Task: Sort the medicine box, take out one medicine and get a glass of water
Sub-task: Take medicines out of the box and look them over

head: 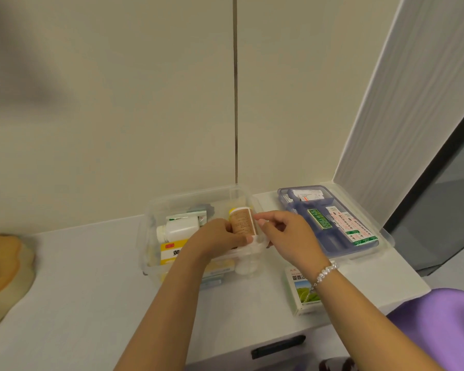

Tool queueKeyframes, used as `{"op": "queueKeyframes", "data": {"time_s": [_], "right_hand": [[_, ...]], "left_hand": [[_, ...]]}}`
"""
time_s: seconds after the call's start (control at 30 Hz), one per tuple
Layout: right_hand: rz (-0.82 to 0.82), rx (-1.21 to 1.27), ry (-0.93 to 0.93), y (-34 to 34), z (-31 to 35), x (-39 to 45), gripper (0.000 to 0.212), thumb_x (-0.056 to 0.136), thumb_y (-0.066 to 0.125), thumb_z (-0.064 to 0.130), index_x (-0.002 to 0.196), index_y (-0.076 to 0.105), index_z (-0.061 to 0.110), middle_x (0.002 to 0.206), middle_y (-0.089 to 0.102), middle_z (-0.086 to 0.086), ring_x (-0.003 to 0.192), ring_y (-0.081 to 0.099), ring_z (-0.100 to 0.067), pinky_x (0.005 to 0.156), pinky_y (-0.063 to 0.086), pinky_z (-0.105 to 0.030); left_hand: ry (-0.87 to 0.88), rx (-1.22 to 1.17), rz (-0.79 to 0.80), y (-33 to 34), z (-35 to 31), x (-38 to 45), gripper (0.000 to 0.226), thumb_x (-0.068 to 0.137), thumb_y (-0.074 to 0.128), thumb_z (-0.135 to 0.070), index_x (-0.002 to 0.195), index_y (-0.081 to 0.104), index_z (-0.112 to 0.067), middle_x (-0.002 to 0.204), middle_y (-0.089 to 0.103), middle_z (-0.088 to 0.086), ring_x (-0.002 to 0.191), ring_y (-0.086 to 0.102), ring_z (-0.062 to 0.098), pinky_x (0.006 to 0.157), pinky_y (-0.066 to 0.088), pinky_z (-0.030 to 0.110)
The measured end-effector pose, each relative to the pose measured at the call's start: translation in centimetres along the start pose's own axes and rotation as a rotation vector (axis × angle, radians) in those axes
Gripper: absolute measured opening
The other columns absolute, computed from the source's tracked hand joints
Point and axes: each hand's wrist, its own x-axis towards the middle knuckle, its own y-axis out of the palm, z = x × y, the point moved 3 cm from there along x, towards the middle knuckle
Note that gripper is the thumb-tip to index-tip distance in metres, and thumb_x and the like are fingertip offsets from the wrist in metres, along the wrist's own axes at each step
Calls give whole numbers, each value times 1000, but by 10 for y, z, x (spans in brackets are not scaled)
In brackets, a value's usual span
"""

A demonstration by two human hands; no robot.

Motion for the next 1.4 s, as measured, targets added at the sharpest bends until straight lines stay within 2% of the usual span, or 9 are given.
{"op": "queueKeyframes", "data": {"time_s": [0.1,0.2,0.4,0.53,0.87,1.0,1.1,1.27,1.4], "right_hand": [[16,45,15,0,-2,1,23,89,54,16,108,68,15,86,68,-4,72,62,-10,55,54,-13],[26,65,31,-1,-1,2,23,89,55,18,107,68,14,92,69,-7,75,64,-12,55,54,-14],[-25,62,-96,-7,17,-5,23,89,55,26,108,66,22,87,62,19,72,55,21,48,41,0],[93,279,-78,-17,24,-12,25,88,56,27,112,62,33,109,66,7,95,63,-2,74,55,-20],[132,506,11,-75,15,-33,42,71,66,34,110,66,19,107,70,-7,98,66,-20,81,57,-33],[-51,419,46,-92,9,-33,33,72,69,28,104,66,18,100,71,-9,94,67,-21,79,58,-35],[-141,301,65,-102,0,-30,26,76,70,22,101,65,18,96,72,-5,91,68,-17,77,56,-30],[-205,-108,15,-95,-15,-21,30,75,72,25,103,64,24,92,63,11,81,58,-5,63,40,-11],[-108,-399,-13,-69,-26,-9,42,74,72,28,115,62,25,107,62,3,91,53,-12,72,38,-16]], "left_hand": [[22,-106,-30,0,-2,1,18,77,67,-41,73,61,-24,75,65,-2,66,59,9,66,46,25],[43,-168,-95,-1,-3,2,25,74,69,-45,84,58,-24,79,65,-4,68,63,8,63,49,24],[109,-527,-183,-13,-12,-16,45,74,71,-41,111,57,-21,89,70,-1,70,68,8,58,49,20],[196,-775,-132,-9,-27,-33,56,78,71,-29,126,42,-26,91,71,2,73,72,12,59,56,22],[233,-1118,-165,45,-60,-54,55,78,69,-19,122,37,-11,113,62,18,94,69,28,65,59,31],[256,-667,-275,45,-57,-54,37,81,66,-31,112,49,-19,108,65,6,85,67,11,56,55,18],[290,-349,-362,33,-48,-49,31,83,63,-34,110,59,-20,100,66,-2,72,63,-4,65,53,17],[284,-177,-473,17,-38,-39,23,83,63,-24,105,66,-16,101,68,1,85,62,9,82,50,26],[168,-120,-379,14,-28,-26,25,84,63,-25,107,65,-15,100,66,1,83,61,13,79,45,25]]}}
